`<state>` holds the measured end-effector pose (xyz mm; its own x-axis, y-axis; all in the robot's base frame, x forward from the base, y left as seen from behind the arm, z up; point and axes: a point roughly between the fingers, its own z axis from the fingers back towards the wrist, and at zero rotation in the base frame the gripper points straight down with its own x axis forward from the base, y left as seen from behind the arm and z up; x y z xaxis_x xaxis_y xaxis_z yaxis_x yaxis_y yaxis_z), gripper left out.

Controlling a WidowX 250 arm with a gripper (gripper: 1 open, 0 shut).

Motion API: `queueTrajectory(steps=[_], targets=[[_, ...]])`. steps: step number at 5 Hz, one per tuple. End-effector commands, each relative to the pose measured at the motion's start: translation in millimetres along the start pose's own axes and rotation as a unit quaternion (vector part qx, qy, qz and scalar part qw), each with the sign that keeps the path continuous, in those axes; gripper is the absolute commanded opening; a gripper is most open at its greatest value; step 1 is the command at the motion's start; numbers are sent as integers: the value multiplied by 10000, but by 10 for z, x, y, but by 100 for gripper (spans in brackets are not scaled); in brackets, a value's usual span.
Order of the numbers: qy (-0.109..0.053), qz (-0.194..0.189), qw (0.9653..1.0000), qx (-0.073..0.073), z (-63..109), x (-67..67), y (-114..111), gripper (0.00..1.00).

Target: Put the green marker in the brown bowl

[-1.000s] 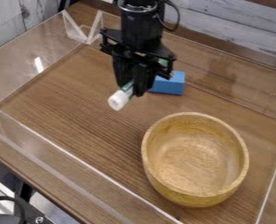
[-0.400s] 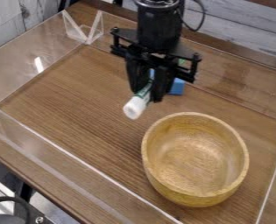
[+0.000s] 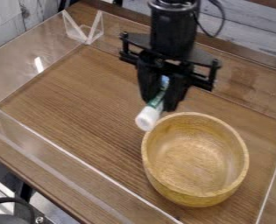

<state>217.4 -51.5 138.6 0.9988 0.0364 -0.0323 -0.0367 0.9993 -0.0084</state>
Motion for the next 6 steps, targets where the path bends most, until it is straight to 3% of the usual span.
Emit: queueTrajectory(steps=[1, 3, 6], targets=[[-270, 58, 9996, -64, 96, -9, -159, 0], [-402, 209, 9989, -106, 10, -49, -511, 0], [-518, 158, 9985, -63, -248, -61, -527, 0]])
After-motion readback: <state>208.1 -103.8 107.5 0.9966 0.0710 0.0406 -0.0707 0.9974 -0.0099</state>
